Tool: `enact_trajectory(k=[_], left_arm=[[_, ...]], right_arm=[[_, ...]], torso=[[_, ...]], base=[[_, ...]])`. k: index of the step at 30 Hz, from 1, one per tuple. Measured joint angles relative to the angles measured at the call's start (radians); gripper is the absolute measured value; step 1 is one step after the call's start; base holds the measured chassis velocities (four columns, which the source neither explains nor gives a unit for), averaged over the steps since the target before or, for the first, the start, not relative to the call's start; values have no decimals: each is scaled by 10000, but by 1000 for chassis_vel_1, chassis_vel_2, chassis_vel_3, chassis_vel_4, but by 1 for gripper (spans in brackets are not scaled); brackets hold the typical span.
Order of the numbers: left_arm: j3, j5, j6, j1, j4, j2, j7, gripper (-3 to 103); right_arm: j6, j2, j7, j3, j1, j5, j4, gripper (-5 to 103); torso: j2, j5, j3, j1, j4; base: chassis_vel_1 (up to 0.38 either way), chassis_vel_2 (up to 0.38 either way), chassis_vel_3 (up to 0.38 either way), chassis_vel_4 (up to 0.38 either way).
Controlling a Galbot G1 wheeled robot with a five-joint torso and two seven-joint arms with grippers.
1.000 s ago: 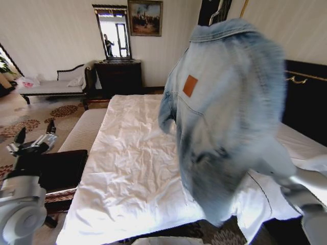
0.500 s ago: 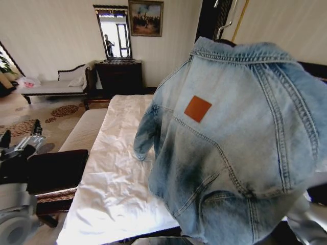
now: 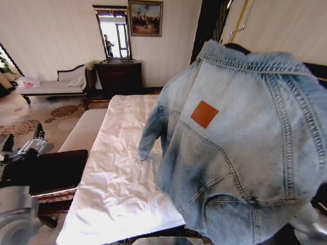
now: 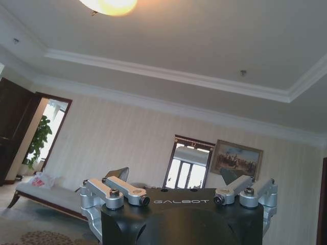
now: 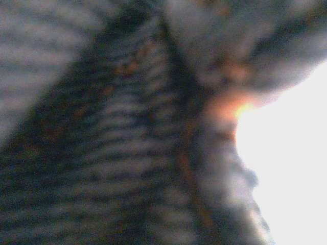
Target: Pick up the clothes from the bed and hang them on the clothes hanger.
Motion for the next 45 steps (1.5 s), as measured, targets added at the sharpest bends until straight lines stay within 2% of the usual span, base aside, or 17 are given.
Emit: enact_trajectory(k=[5,13,17,27,45], left_arm=[[-39,196,-3,244,5,-213,3,100],[134,485,-73,357,9,-726,2,100],[325,697,-73,418,10,-869,20,100],[530,895,8,463,11,-736,87,100],[479,810,9,294,11,-679,78,100]], right_arm=[[230,205,-539,499,-837,-208,-197,21],[260,105,-639,1892,-2266,-493,263,21],[249,81,-636,2260,-2658,-519,544,21],[234,164,-635,3187,-3431,-589,966,21],[127,126,-618,3267,-3360,-506,1136,21]], torso=[[0,0,0,0,2],[0,0,-1,0,-1],[0,-2,-1,0,1],[-1,-1,0,0,0],[0,-2,-2,-1,1]], base=[[0,0,0,0],[0,0,0,0],[0,0,0,0],[0,0,0,0],[80,-72,-81,72]])
